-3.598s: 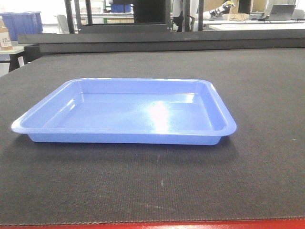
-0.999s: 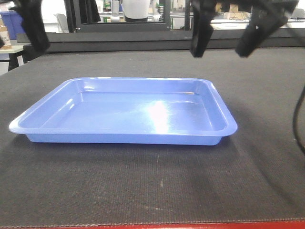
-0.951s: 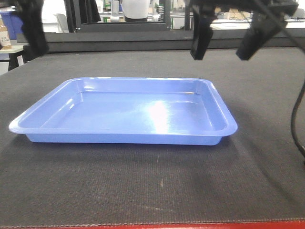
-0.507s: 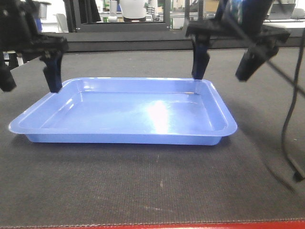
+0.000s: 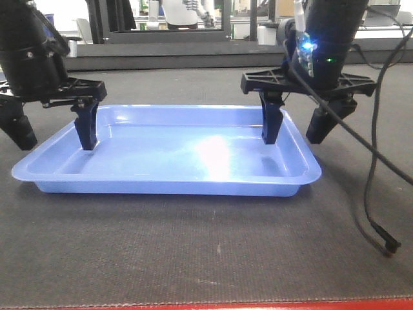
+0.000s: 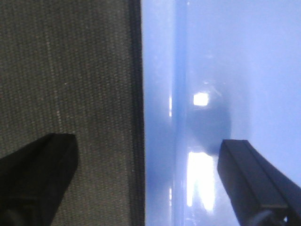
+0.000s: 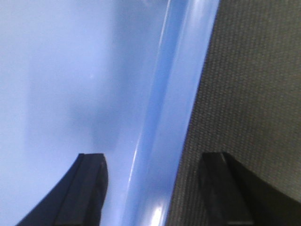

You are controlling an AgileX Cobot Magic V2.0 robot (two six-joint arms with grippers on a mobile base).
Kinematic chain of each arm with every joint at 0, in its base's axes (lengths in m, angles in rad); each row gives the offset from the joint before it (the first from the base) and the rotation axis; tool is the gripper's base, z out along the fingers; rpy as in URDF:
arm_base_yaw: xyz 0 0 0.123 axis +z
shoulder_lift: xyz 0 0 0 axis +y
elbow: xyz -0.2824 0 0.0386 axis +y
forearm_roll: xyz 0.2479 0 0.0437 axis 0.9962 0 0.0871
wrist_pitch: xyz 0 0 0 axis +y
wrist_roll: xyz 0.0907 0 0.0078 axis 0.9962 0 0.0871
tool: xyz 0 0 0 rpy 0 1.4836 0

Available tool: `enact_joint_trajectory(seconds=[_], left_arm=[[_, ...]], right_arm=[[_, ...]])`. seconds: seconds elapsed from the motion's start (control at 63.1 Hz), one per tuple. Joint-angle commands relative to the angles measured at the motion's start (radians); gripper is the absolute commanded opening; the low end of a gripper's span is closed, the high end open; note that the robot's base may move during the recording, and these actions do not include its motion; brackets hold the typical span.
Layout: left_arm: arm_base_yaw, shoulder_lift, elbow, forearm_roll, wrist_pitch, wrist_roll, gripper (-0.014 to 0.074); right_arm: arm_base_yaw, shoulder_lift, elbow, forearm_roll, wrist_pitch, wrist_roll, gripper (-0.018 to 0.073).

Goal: Grab blue tray and place on right shelf
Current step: 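Lower both grippers onto opposite rims of the light blue tray, then close both grippers on the tray rims and lift the tray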

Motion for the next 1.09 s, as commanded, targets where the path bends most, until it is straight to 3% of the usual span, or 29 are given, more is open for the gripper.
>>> enact_joint_trajectory(seconds=[0.0,0.238,0.317,0.428,0.539,0.618,0.84,1.078], left_arm=[[0.002,-0.048,-0.032,-0.01,-0.032,-0.008,0.0507],[0.002,-0.048,-0.032,-0.02,-0.054,-0.008,0.0503],[0.002,-0.048,-0.032,-0.02,-0.05,-0.008,0.0463],[0.002,-0.048,-0.032,-0.027,-0.05,-0.008,0.0309],[0.002,-0.048,-0.032,-0.034,-0.052,-0.008,0.0094],[0.002,-0.048,-0.032,-0.042,-0.052,-0.008,-0.0055],[0.002,-0.058,-0.047,-0.044,-0.006,-0.008,-0.0041],[-0.001,-0.2,-0.069,-0.033,0.059,-0.008,-0.0041]], right_arm=[[-0.008,-0.033,-0.033,-0.008,-0.031,0.005,0.0496],[-0.007,-0.018,-0.033,-0.007,-0.03,0.005,0.0491],[-0.007,-0.018,-0.033,-0.007,-0.03,0.005,0.0434],[-0.007,-0.018,-0.033,-0.007,-0.022,0.005,0.0248],[-0.007,-0.018,-0.033,-0.007,-0.008,0.005,0.0039],[-0.007,-0.018,-0.033,-0.007,-0.006,0.005,0.0062],[-0.008,-0.055,-0.054,-0.008,0.013,0.005,0.0059],[-0.008,-0.2,-0.062,-0.053,0.069,0.031,0.0059]])
